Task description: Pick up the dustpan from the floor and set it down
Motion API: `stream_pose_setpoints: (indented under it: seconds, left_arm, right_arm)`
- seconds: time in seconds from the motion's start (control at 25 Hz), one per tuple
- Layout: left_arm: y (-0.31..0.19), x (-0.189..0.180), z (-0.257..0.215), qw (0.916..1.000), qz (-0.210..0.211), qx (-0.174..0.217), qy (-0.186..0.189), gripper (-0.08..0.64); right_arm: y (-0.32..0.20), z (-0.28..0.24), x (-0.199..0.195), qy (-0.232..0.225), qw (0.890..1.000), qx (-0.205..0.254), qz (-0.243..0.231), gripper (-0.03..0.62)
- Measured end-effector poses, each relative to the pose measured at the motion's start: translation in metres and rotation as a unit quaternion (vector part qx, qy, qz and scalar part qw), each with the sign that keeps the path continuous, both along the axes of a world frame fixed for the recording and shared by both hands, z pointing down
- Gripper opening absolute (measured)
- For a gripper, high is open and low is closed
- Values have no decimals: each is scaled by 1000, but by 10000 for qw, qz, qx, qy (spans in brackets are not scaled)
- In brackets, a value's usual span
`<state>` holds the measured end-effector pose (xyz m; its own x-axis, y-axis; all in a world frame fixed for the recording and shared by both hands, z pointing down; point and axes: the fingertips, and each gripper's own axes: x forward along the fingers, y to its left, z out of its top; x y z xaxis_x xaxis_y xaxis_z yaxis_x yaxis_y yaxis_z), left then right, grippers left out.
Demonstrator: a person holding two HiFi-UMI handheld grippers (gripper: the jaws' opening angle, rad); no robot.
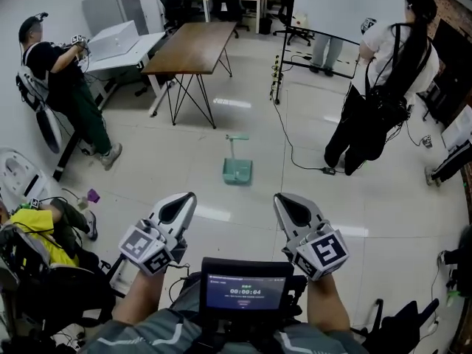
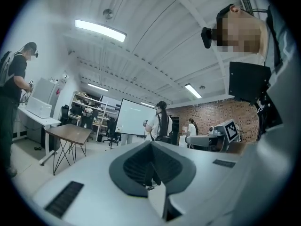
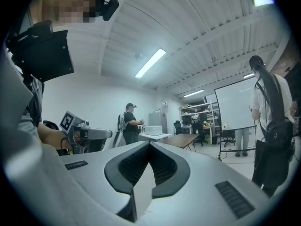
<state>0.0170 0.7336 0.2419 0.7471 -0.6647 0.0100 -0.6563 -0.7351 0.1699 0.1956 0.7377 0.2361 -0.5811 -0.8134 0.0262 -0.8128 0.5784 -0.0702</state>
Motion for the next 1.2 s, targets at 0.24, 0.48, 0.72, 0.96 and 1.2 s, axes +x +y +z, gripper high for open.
stream_pose_setpoints:
  seconds: [0.24,0.48,0.72,0.96,1.2]
  left_arm:
    - [-41,34,4,10000,48,-21,-65,18]
    - [-77,56,13,9998,-177,-120,-14,18]
    - [-121,53,31,9996,-175,-218,-32,18]
    - [-200,20,38,9998,-123,-102,70,18]
    - [-351,-59,31,9997,0,-22,253,18]
  right_arm:
    - [-41,7,34,-63,10000,13,-58,8]
    - [-70,13,64,-71,9999,-67,-82,8]
    - [-121,25,56,-152,9996,-19,-254,8]
    - [-199,36,23,-102,9997,-23,-210,8]
    - [-336,31,-43,-53,9997,-173,141,8]
